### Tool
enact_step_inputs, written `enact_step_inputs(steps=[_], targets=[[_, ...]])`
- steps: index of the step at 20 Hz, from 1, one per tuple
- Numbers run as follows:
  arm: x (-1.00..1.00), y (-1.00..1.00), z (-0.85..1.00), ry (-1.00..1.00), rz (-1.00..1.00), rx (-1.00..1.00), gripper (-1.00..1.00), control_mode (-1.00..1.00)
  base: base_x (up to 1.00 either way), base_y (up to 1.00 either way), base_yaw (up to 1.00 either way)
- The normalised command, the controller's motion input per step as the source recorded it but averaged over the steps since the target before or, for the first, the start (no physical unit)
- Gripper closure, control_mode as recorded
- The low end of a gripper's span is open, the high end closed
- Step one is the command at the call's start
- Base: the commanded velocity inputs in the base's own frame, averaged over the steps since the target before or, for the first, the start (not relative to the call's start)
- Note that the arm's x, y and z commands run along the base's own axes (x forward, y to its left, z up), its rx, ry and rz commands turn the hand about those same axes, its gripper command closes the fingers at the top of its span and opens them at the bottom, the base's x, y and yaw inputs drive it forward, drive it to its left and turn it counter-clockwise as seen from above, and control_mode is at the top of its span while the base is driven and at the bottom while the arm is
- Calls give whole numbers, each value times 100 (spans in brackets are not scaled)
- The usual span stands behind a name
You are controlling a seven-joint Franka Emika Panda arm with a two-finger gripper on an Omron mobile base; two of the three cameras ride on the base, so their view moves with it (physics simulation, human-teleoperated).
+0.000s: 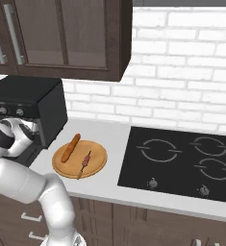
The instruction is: Pick up the kebab skewer and baguette bread, and place them inside the toaster oven. Close the toaster oven door and start by setting the timer.
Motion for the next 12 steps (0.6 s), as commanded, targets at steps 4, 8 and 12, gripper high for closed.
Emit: enact_step_inputs(steps=[4, 8, 12], targets=[[0, 1, -18, 2, 0, 0, -100, -100, 0, 0, 0], [11, 7, -3, 0, 0, 0, -100, -100, 0, 0, 0], [5, 1, -15, 3, 0, 0, -100, -100, 0, 0, 0]])
